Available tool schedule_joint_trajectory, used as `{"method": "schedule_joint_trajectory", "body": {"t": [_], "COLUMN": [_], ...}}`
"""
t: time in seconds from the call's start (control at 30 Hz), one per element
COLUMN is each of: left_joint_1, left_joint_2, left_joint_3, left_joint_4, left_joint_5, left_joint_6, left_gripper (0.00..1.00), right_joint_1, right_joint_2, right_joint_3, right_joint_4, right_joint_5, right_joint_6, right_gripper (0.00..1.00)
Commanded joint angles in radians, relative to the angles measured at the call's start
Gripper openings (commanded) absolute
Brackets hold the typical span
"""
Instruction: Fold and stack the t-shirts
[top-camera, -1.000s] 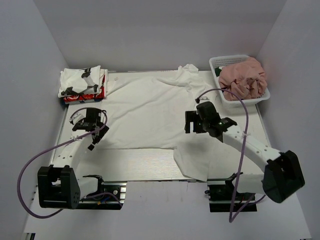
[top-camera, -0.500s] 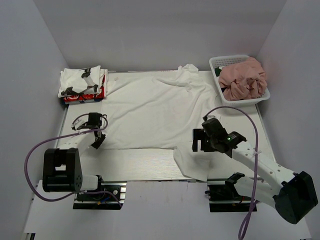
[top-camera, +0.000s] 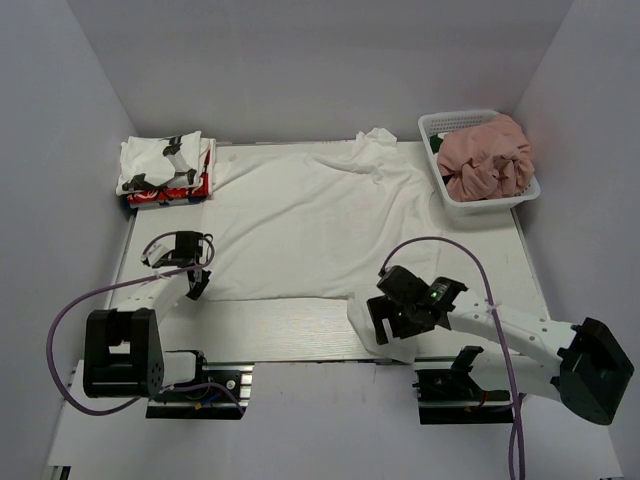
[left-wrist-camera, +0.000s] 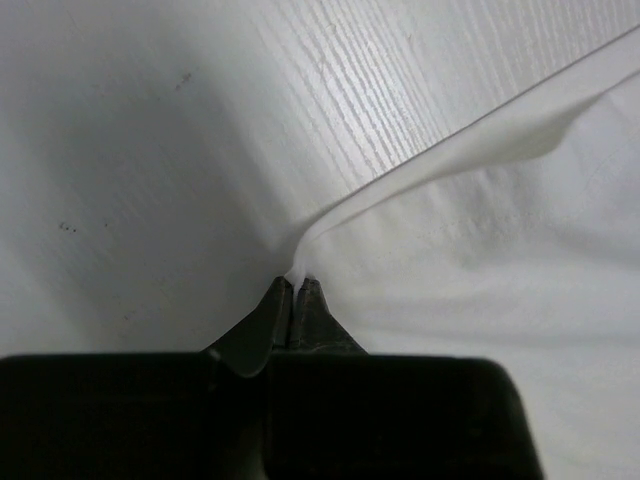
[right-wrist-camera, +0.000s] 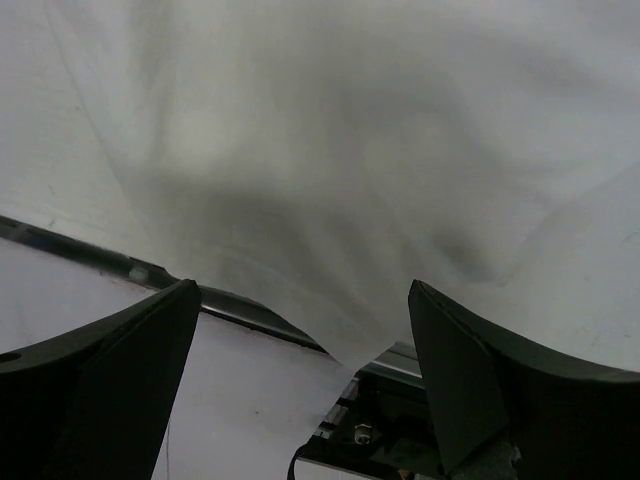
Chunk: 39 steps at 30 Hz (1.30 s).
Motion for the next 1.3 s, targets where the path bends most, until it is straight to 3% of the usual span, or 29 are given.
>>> {"method": "schedule_joint_trajectory", "body": {"t": [0.0,0.1,0.2,0.23,0.3,0.33,0.5,0.67,0.9,1.13,1.27], "left_joint_1": [0.007,0.007,0.007,0.007,0.007,0.007,0.007,0.007,-0.002,-0.002,-0.002], "left_joint_2": [-0.044,-0.053,-0.063,-0.064,-0.077,-0.088,-0.123,-0.174,-0.248,-0.26,-0.214], "left_joint_3": [-0.027,-0.027,-0.027,-0.027,-0.027,-0.027,-0.049,-0.058,-0.047,-0.112,-0.058], "left_joint_4": [-0.056,-0.08,-0.106,-0.106,-0.117,-0.117,-0.117,-0.146,-0.259,-0.212,-0.192], "left_joint_5": [0.012,0.012,0.012,0.012,0.012,0.012,0.034,0.055,0.075,0.106,0.133], "left_joint_6": [-0.015,-0.015,-0.024,-0.024,-0.024,-0.024,-0.024,-0.015,-0.026,-0.035,-0.035], "left_gripper": [0.0,0.0,0.0,0.0,0.0,0.0,0.0,0.0,0.0,0.0,0.0], "right_joint_1": [0.058,0.091,0.105,0.105,0.114,0.114,0.116,0.114,0.134,0.154,0.14], "right_joint_2": [0.04,0.092,0.143,0.146,0.146,0.115,-0.006,-0.246,-0.262,-0.319,-0.256], "right_joint_3": [-0.037,-0.058,-0.084,-0.089,-0.101,-0.098,-0.046,0.009,0.075,0.092,0.129], "right_joint_4": [0.055,0.104,0.166,0.163,0.135,0.082,-0.096,-0.197,-0.383,-0.364,-0.261], "right_joint_5": [-0.034,-0.011,-0.03,-0.031,-0.005,0.009,0.119,0.085,0.046,0.075,0.231], "right_joint_6": [0.026,0.041,0.061,0.075,0.141,0.164,0.322,0.365,0.454,0.436,0.396], "right_gripper": [0.9,0.87,0.66,0.48,0.24,0.01,0.0,0.0,0.0,0.0,0.0]}}
